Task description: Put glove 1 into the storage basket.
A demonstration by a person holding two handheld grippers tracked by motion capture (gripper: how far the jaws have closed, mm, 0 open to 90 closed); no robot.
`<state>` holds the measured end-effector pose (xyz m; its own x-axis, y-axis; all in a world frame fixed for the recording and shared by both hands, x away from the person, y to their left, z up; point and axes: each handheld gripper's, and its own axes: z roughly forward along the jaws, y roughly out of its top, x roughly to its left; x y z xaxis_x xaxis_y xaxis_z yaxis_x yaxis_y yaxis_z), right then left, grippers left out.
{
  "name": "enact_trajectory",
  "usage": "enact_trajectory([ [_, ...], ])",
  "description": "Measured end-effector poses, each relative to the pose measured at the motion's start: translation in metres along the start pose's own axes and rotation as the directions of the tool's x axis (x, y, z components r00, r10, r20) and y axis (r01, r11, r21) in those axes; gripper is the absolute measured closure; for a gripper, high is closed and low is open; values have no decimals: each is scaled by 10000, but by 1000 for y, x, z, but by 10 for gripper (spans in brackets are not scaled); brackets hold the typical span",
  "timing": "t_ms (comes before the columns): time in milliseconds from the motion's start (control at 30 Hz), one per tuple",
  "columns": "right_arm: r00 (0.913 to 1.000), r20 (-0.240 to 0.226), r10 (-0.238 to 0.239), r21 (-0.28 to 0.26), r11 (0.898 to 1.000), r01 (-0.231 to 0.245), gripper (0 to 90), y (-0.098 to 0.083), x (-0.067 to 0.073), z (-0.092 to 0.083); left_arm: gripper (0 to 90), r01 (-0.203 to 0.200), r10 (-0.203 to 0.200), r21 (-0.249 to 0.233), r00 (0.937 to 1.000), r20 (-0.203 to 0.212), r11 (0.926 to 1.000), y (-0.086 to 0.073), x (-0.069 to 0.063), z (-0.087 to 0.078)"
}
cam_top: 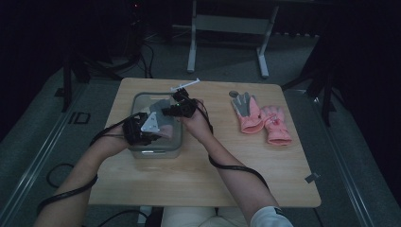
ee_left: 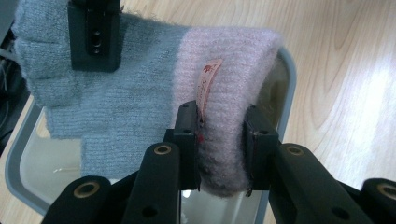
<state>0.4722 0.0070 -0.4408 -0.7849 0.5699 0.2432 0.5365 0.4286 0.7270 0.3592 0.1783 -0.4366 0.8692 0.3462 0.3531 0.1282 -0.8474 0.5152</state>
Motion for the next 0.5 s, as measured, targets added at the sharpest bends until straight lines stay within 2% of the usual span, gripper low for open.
enact_trajectory([
  [67, 10000, 56, -4, 34, 10000, 4, 738, -1, 0, 5, 708, -3, 3, 39, 10000, 63, 10000, -4, 1, 4],
  [100, 10000, 61, 9, 79, 10000, -9, 738, -2, 0, 8, 708, -149, 149, 107, 9999, 75, 9998, -7, 1, 8],
  [267, 9997, 213, -134, 509, 9986, 123, 737, -6, -4, 28, 708, -261, 229, 708, 9987, 453, 9971, -15, 6, 28],
  [300, 9997, 213, -134, 509, 9986, 123, 737, -6, -4, 28, 708, -261, 229, 708, 9987, 453, 9971, -15, 6, 28],
  [367, 9992, 385, -86, 722, 9974, 58, 736, -7, -7, 39, 708, -326, 254, 1105, 9975, 660, 9933, -16, 9, 41],
  [400, 9993, 368, -25, 786, 9969, -4, 736, -8, -9, 41, 707, -496, 416, 1300, 9971, 637, 9903, -16, 10, 45],
  [433, 9992, 400, -29, 887, 9961, -6, 734, -9, -11, 44, 706, -722, 636, 1541, 9962, 594, 9854, -16, 10, 49],
  [500, 9994, 296, 205, 1086, 9938, -236, 731, -8, -16, 48, 705, -926, 810, 1915, 9944, 673, 9771, -14, 11, 56],
])
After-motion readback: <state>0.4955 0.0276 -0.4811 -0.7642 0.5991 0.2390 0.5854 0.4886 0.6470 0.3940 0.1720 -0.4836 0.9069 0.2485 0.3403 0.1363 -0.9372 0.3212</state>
